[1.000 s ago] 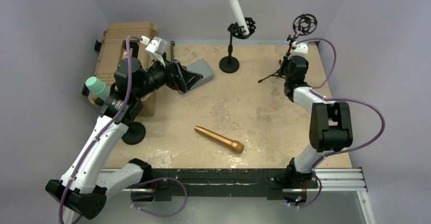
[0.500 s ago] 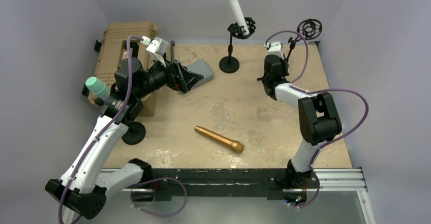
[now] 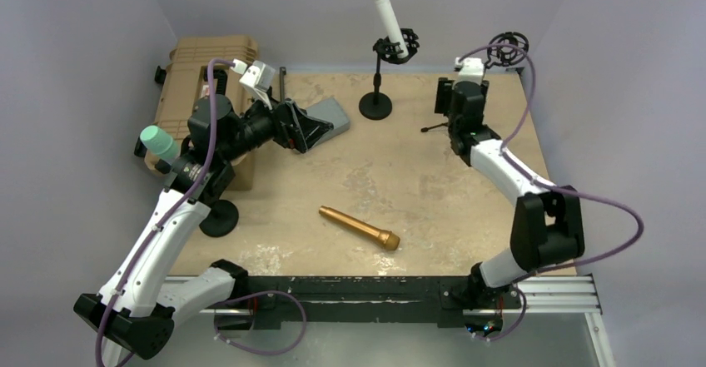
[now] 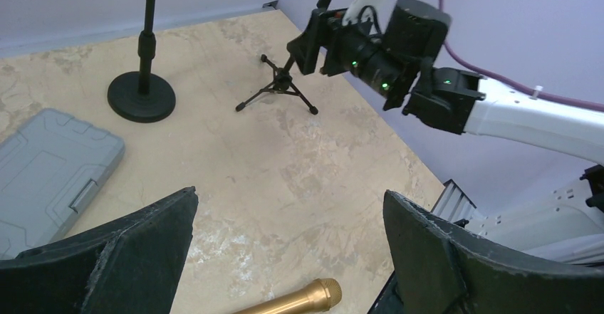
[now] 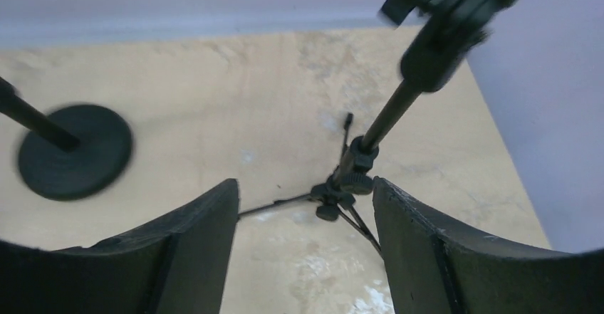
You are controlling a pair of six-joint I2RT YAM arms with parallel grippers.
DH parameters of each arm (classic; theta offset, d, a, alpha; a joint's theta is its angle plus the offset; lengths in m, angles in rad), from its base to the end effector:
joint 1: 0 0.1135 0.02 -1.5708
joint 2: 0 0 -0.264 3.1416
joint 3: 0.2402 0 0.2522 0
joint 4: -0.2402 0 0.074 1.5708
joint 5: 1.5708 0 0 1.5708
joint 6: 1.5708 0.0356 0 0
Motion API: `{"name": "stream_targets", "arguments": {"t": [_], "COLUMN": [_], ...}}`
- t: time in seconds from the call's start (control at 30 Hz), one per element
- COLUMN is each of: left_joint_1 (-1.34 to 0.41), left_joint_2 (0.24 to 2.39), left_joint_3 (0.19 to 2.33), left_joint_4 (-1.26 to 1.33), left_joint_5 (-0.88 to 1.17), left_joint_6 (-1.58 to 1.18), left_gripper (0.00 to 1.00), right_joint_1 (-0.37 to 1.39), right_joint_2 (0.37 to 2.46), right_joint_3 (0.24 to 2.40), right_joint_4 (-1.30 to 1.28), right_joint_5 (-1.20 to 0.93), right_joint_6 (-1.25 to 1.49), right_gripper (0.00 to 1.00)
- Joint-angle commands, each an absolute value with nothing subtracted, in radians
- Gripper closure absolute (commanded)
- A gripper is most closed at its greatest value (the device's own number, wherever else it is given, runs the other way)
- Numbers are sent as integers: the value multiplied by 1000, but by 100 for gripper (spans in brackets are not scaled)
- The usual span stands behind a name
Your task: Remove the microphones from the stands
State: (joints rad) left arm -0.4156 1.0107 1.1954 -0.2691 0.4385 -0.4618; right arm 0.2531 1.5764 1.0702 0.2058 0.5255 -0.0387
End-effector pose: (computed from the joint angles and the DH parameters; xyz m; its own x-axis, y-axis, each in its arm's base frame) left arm 0.1909 -0.1008 0.4322 -0.4044 -0.2625 -0.8761 0.6394 0.6038 -0.4760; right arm 0.3578 0.0741 0.2802 -0.2958 -0.1111 -0.9488 0.2360 0.9539 -0.1853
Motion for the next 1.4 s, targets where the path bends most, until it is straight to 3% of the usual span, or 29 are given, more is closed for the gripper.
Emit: {"name": "stream_targets", "arguments": {"t": [0.0,0.3,0.5,0.83,1.23,1.37], "left_joint_1": [-422,-423,-426,-430,-430,-430], "left_joint_2": [1000,997,999,997,997,998], "left_joint_3": [1189,1191,1189,1190,1193,1192], "left_joint_4": [-227,-230,-228,-231,-233,-233], "left_joint_5": [446,446,449,445,445,443], "left_joint_6": [-465,-464,-468,-462,-460,-460], "left_gripper": [0,0,0,0,0,0], "right_joint_1": [124,-143,-249,-273,-274,-273], "right_joint_2": [1464,1462,1592,1727,1793,1784], "right_joint_3": [1008,832,818,824,850,870], "right_joint_4": [216,564,789,959,982,903], "right_joint_5": [186,-353,-519,-570,-562,-539], "right_joint_6": [267,731,916,1055,1083,1031], "right_gripper": [33,32,32,46,63,77]}}
